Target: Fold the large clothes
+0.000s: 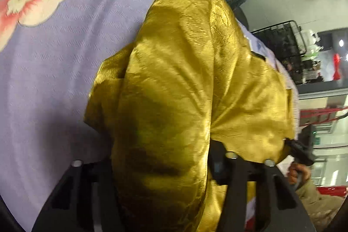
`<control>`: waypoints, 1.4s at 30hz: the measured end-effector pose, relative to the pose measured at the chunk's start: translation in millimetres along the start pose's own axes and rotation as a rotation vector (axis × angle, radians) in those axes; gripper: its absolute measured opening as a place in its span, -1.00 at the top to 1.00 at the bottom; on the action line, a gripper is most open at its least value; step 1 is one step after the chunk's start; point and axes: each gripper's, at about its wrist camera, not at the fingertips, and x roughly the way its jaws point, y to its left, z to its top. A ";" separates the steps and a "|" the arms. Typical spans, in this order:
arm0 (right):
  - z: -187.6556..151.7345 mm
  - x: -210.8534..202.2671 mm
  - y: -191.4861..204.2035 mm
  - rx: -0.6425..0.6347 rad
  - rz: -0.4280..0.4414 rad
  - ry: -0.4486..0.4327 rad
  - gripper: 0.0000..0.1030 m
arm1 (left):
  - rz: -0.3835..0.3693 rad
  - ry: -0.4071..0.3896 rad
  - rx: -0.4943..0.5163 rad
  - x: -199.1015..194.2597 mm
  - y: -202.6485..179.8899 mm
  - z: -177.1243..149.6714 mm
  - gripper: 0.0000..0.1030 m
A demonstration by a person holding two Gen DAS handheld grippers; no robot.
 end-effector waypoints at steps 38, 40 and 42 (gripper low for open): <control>-46.7 -74.7 218.0 -0.756 0.024 0.056 0.80 | 0.190 -0.319 0.055 -169.0 -36.6 -119.3 0.63; -53.3 -66.6 201.5 -0.698 -0.039 0.078 0.80 | 0.173 -0.272 0.030 -141.6 -0.6 -115.9 0.45; -56.4 -64.1 183.4 -0.629 -0.100 0.079 0.80 | 0.185 -0.262 0.032 -128.6 21.5 -108.5 -0.11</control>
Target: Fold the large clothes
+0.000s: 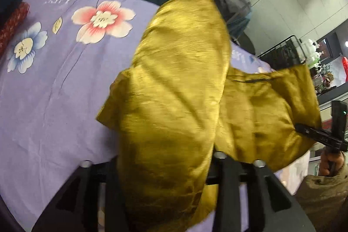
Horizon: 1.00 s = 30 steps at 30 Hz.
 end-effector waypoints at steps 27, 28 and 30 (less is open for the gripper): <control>-23.4 33.0 -44.9 0.322 0.037 0.062 0.77 | -0.169 0.179 0.013 63.9 15.8 31.1 0.70; -21.3 28.5 -43.8 0.308 0.044 0.057 0.77 | -0.171 0.144 0.004 50.4 16.9 34.0 0.72; -15.5 19.4 -38.4 0.283 0.064 0.043 0.77 | -0.188 0.070 0.008 15.1 15.3 41.2 0.76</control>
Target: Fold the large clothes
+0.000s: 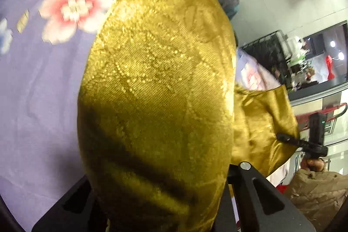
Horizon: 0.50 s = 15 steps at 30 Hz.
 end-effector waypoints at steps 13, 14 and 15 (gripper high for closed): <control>83.0 -113.7 208.0 -0.478 0.149 -0.055 0.78 | 0.085 -0.432 0.067 -280.0 -10.0 -5.6 0.77; 94.7 -124.8 240.1 -0.540 0.161 -0.060 0.78 | 0.104 -0.478 0.062 -306.3 -5.7 -9.0 0.77; 105.0 -133.2 269.8 -0.590 0.176 -0.065 0.78 | 0.130 -0.537 0.049 -339.3 -2.2 -15.9 0.77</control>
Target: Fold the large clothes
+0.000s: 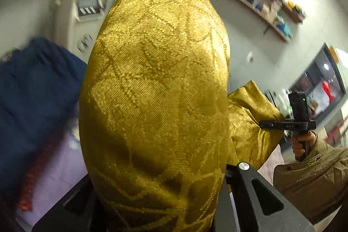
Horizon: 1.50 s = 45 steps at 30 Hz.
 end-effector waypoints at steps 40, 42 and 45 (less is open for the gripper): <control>305.9 320.3 327.3 -0.044 0.042 -0.103 -0.61 | 1.215 -0.415 -0.593 -243.1 316.7 -26.4 -0.88; 300.0 308.5 331.8 -0.073 0.041 -0.100 -0.61 | 1.238 -0.440 -0.575 -253.4 295.7 -18.5 -0.88; 280.5 287.3 350.9 -0.158 0.050 -0.076 -0.61 | 1.154 -0.374 -0.544 -239.4 272.4 -1.1 -0.88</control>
